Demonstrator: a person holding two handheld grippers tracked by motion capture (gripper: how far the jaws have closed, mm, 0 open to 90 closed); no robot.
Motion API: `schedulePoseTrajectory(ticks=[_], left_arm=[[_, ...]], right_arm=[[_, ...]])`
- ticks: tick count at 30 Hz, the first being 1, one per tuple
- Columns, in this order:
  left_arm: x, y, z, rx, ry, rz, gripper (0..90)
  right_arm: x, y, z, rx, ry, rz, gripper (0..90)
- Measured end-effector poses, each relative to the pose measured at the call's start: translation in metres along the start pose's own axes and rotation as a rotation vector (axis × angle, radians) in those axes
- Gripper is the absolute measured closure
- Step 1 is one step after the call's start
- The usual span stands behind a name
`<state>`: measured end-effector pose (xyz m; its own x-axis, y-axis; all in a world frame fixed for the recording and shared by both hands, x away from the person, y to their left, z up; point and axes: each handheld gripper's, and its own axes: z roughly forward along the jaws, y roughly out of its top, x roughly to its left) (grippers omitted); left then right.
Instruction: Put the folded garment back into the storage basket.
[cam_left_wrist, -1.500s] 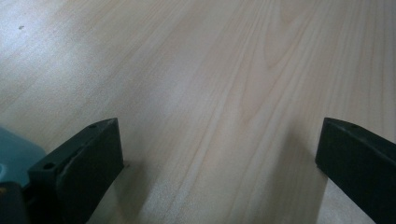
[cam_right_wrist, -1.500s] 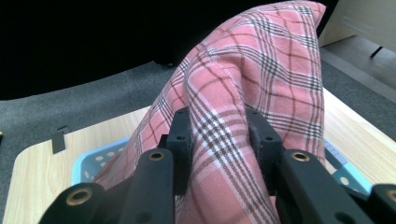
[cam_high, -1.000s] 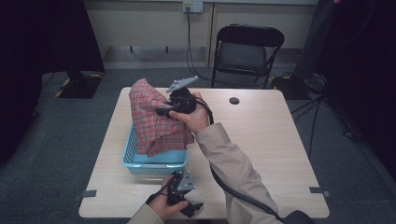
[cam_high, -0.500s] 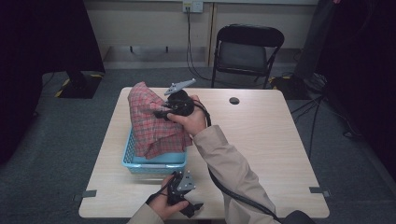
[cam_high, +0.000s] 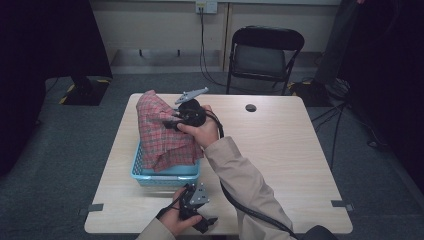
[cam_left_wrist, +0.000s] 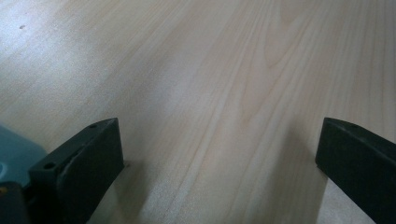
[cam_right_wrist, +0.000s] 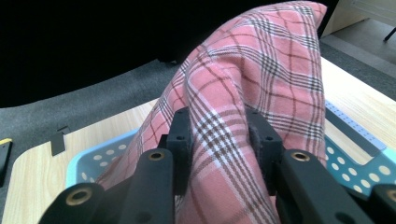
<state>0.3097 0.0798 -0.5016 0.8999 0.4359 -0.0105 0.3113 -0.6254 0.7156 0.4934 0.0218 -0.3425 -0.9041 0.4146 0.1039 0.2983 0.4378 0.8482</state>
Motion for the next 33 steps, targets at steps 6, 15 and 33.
schedulePoseTrajectory(ticks=[6, 15, 33], left_arm=[[0.0, 0.0, 0.0, -0.001, 0.0, -0.002, 0.0], [0.0, 0.0, 0.0, 0.0, 0.001, -0.001, 0.0], [0.0, 0.0, 0.0, 0.0, 0.0, -0.001, 0.0]], right_arm=[[-0.005, -0.012, 0.008, 0.002, -0.023, 0.035, 58.1], [-0.006, -0.018, 0.007, 0.025, -0.067, -0.107, 14.3], [-0.014, -0.033, -0.024, -0.003, -0.041, -0.097, 0.3]])
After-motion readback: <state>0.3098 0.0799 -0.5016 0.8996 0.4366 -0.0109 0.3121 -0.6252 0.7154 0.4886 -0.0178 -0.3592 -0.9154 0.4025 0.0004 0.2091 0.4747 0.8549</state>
